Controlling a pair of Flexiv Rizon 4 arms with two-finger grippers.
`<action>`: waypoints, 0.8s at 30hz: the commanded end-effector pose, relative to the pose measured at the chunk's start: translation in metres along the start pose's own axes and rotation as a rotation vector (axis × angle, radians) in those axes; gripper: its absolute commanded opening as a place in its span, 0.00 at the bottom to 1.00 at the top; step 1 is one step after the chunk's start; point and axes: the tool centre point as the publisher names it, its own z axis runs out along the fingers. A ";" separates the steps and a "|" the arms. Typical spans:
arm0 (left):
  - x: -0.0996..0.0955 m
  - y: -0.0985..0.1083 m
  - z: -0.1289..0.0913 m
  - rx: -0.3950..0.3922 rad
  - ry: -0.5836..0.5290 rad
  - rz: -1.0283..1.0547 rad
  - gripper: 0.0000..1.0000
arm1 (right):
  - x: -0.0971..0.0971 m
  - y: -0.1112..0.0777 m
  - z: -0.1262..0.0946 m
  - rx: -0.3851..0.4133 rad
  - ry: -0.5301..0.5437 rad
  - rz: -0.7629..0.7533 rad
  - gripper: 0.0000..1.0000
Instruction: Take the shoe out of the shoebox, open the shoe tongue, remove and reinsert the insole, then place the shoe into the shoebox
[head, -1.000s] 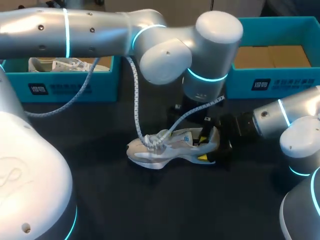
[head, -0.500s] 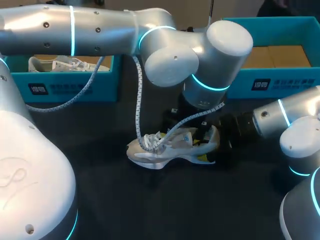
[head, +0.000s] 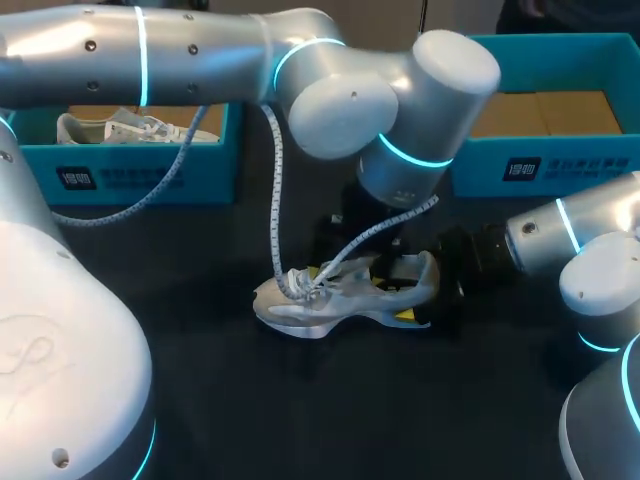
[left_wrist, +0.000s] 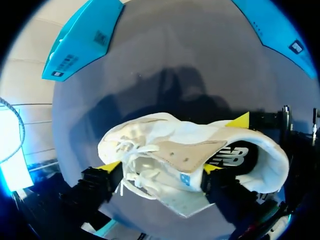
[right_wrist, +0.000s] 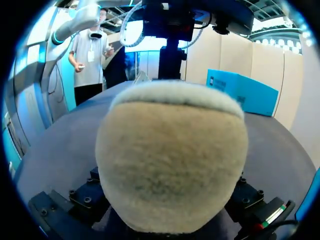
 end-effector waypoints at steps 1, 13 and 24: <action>-0.012 0.000 -0.008 -0.012 0.041 -0.005 0.30 | 0.000 -0.002 0.003 0.004 -0.001 0.000 0.00; -0.014 0.011 -0.038 -0.142 0.142 0.087 0.00 | 0.000 -0.002 0.003 0.004 -0.001 0.000 0.00; -0.047 0.024 -0.060 -0.156 0.211 0.159 0.00 | 0.000 -0.002 0.003 0.004 -0.001 0.000 0.00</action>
